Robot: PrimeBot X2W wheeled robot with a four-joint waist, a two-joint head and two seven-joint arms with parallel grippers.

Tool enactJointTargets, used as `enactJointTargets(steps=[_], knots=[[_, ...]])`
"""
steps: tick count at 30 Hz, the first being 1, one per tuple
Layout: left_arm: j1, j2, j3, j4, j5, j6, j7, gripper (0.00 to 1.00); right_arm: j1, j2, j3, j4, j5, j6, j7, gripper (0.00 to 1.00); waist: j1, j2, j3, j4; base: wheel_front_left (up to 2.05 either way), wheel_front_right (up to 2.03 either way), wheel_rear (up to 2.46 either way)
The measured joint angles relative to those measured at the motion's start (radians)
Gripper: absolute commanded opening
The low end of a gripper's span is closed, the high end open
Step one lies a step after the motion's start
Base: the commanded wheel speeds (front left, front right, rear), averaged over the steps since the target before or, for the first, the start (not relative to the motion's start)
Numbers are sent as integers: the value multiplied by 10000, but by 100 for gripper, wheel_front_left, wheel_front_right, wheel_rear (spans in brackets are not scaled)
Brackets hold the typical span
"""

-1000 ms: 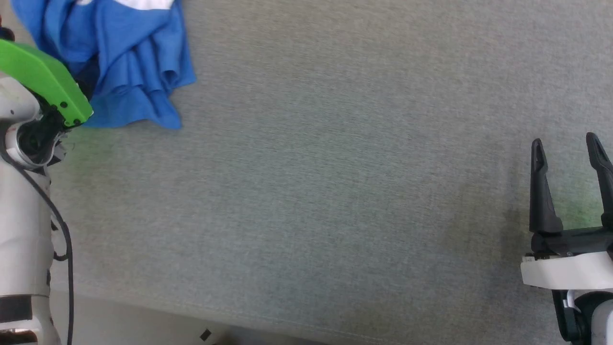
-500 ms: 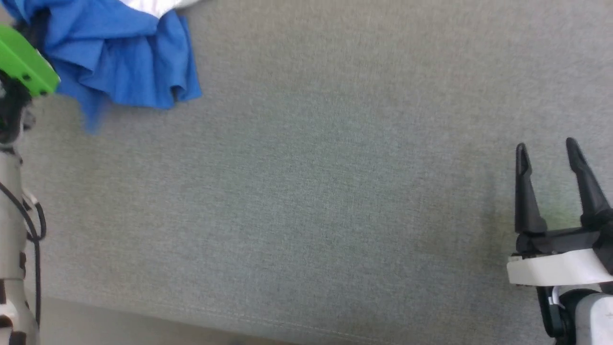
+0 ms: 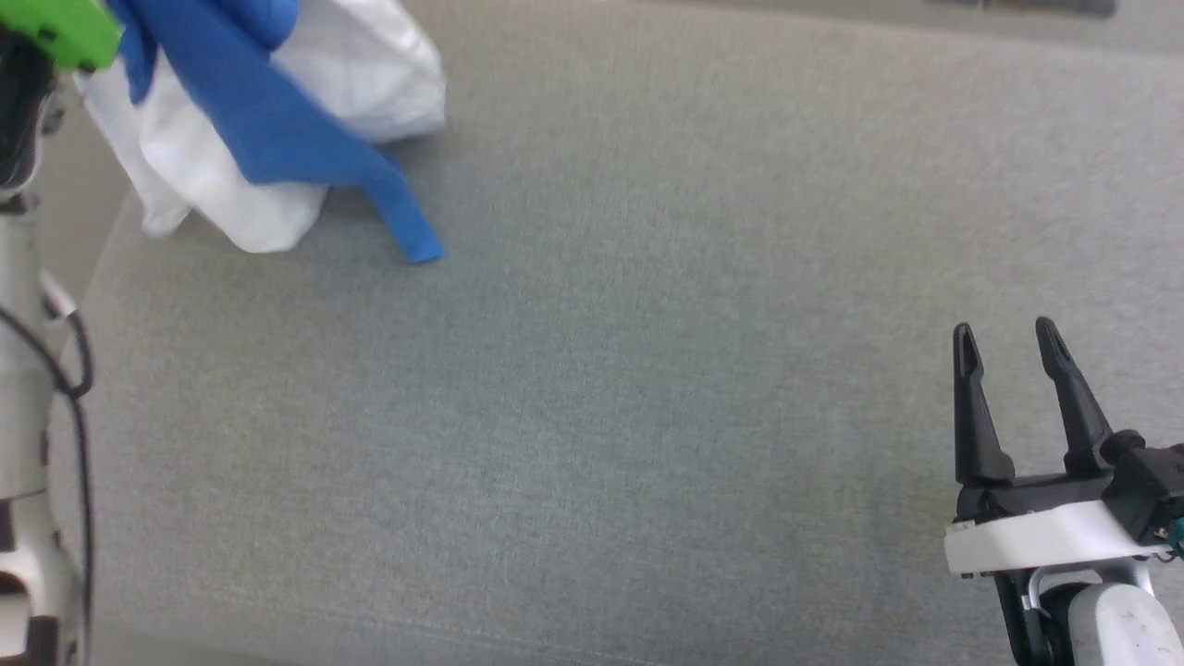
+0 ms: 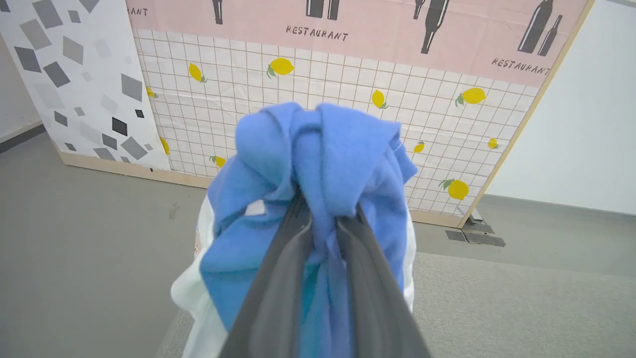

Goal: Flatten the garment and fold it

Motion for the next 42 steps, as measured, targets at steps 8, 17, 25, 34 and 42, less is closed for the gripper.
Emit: enactJointTargets(steps=[8,17,25,34,42], knots=[[-720,-1312,-635,-1312,-219,500,451,0,424,-2,-267,309,322,0,-109,100,0,0,-1110,-282,0,0,0],[-1268,-2976,-1354,-2098,-349,1264,623,0,475,0,-213,345,610,0,-134,100,0,0,-1757,-951,0,0,0],[-1061,-3804,-2349,-2341,-435,1567,268,0,473,-4,-485,228,706,0,-136,100,0,0,-1817,-1613,0,0,0],[1189,-3988,-4059,-2226,-1076,2656,-1787,0,418,-4,-754,79,725,0,-136,100,0,0,-1091,-1911,0,0,0],[2749,-3986,-5501,1478,-581,2805,-2715,0,-79,-4,-476,19,727,0,-136,100,0,1,-103,-2059,0,0,0]])
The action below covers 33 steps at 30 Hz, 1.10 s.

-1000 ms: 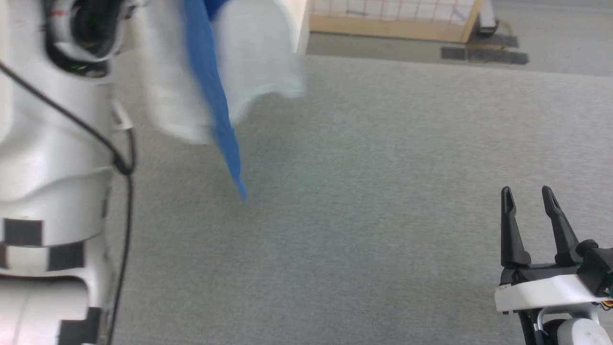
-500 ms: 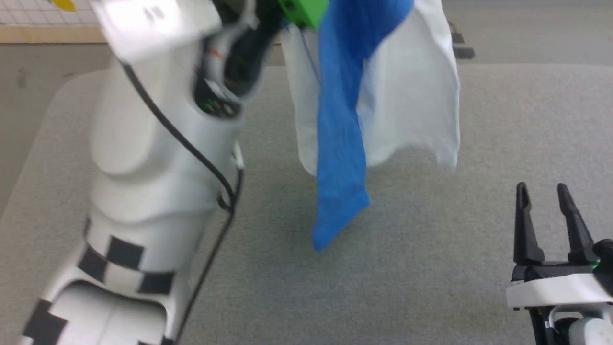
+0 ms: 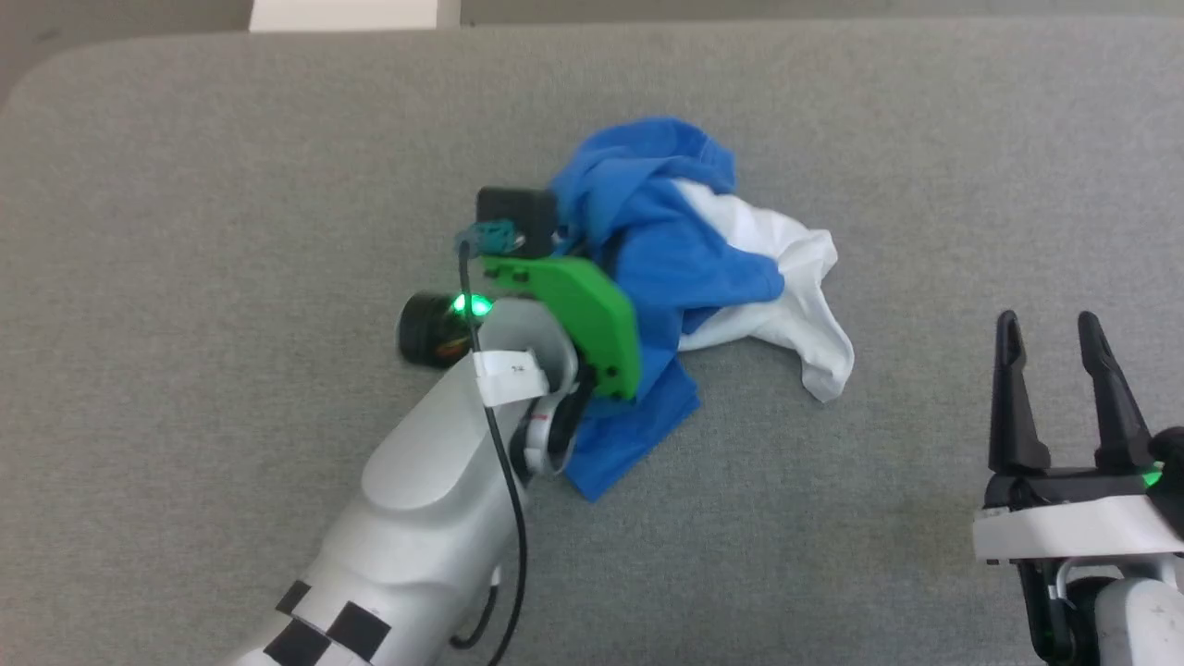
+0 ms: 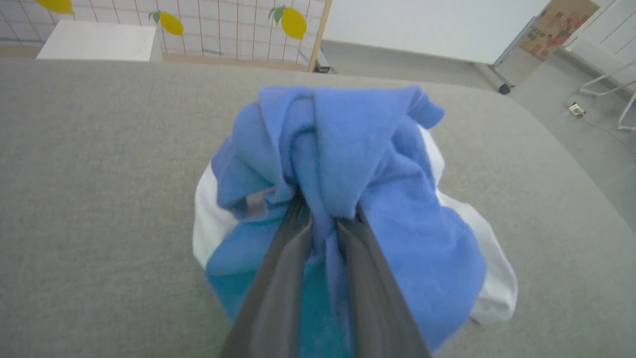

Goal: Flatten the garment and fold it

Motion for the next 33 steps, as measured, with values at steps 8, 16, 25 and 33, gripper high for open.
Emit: enactJointTargets(steps=[8,16,25,33], knots=[[-284,-8,102,1847,-408,-176,-291,100,-241,0,100,81,-25,0,0,100,0,0,655,-96,0,0,0],[-530,-12,84,1323,-918,-679,-1386,100,-256,2,-38,169,-167,0,0,100,0,0,464,225,0,0,0],[1149,1060,548,-1822,-855,-165,-2692,100,-91,0,-54,228,-171,0,0,100,0,-1,-228,713,0,0,0],[4215,2291,2065,-5244,564,1126,-3348,100,113,0,25,151,-171,0,0,100,1,-1,-487,1062,0,0,0]])
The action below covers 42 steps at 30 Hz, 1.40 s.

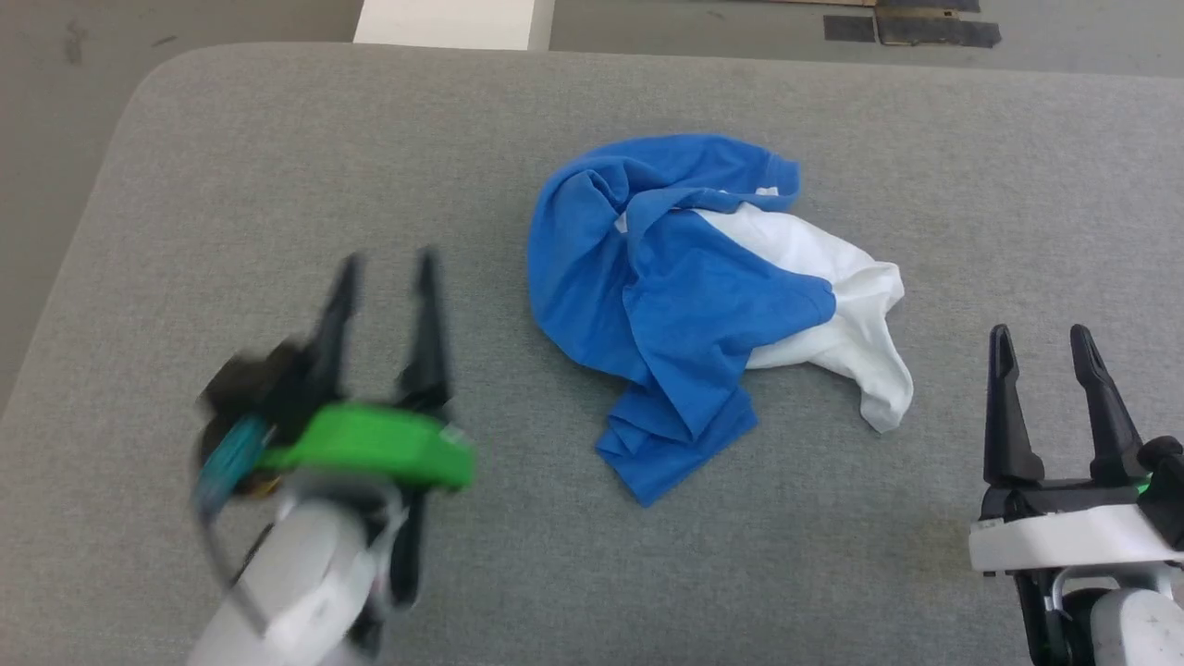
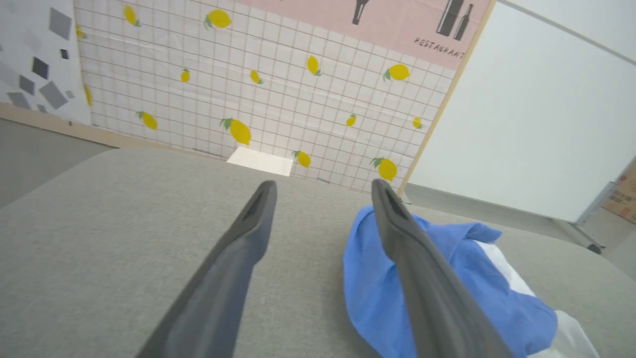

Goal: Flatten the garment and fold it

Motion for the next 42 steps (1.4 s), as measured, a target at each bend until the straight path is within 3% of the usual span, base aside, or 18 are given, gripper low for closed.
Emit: enactJointTargets(steps=[5,8,16,20,31,42], knots=[[2215,48,1175,-1172,1973,226,-2,100,239,0,123,13,2,0,0,100,0,0,-43,-38,0,0,0],[3292,-230,1511,-1220,2715,249,-2,100,481,0,165,75,4,0,0,100,0,0,-166,-47,0,0,0],[4126,-1214,2088,-913,3256,-686,-2,100,939,0,466,286,-42,0,15,100,0,0,-590,60,0,0,0],[4124,-1549,2288,-838,3521,-1112,-2,100,926,-2,836,102,-435,0,564,100,0,0,-683,211,0,0,0],[3998,-2123,2686,-566,3756,-1875,-2,100,153,-36,1592,-174,-165,-2,4684,100,0,0,-333,717,0,0,0],[3439,-2261,2529,-257,3737,-2096,-2,100,-827,-1175,2872,174,194,0,7365,100,0,0,384,1471,0,0,0]])
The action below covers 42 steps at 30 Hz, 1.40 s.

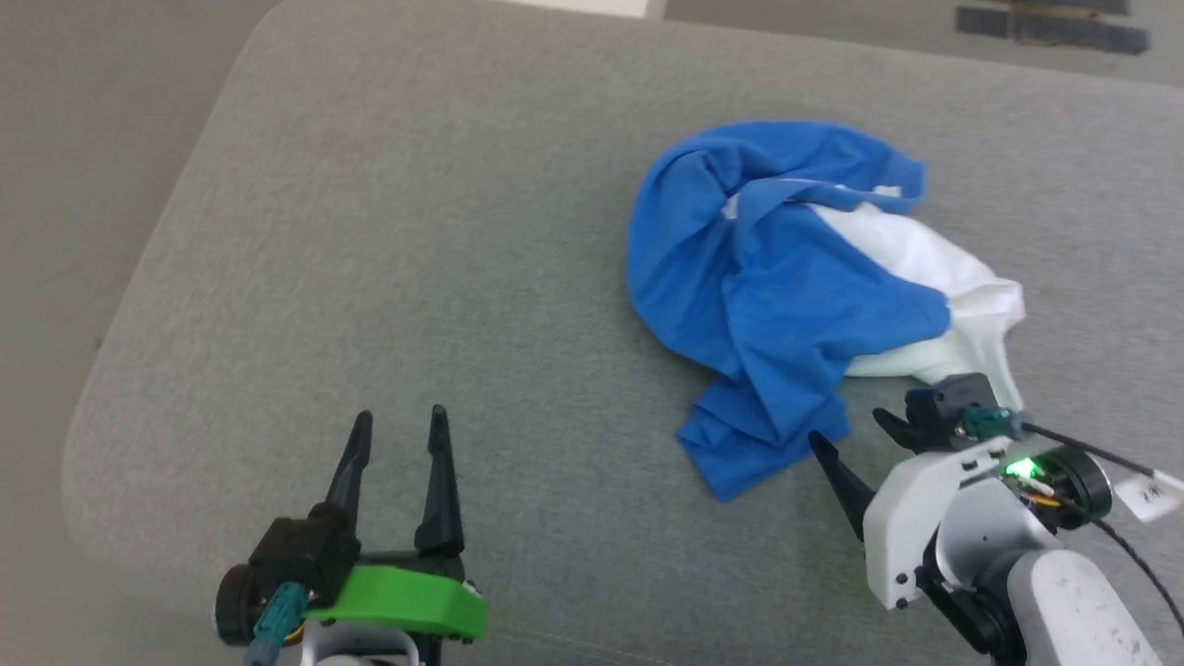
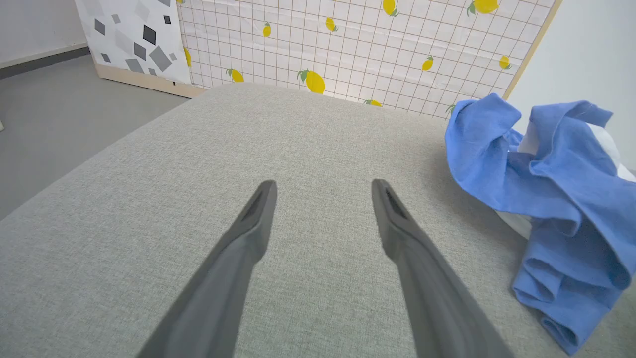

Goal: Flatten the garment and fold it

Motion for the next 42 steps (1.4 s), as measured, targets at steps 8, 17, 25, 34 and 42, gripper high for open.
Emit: enactJointTargets(steps=[8,17,25,34,42], knots=[[-430,-6,-466,79,-422,184,0,100,-753,-405,546,748,-27,-2,750,100,0,0,520,658,0,0,0],[-500,-8,-431,180,-428,299,-2,100,-1029,-249,541,654,8,-2,688,0,0,0,780,808,0,0,0],[-486,-17,-73,259,-259,232,0,100,-748,-138,531,-796,794,-2,744,0,1,0,423,129,0,0,0],[-196,-27,320,201,-144,174,0,100,-893,-192,-2071,-2876,1126,-2,1135,0,0,0,-196,-965,0,0,0],[-85,-29,439,117,-65,0,0,100,-840,-702,-5528,-2840,161,-2,1248,0,0,0,-377,-1562,0,0,0]])
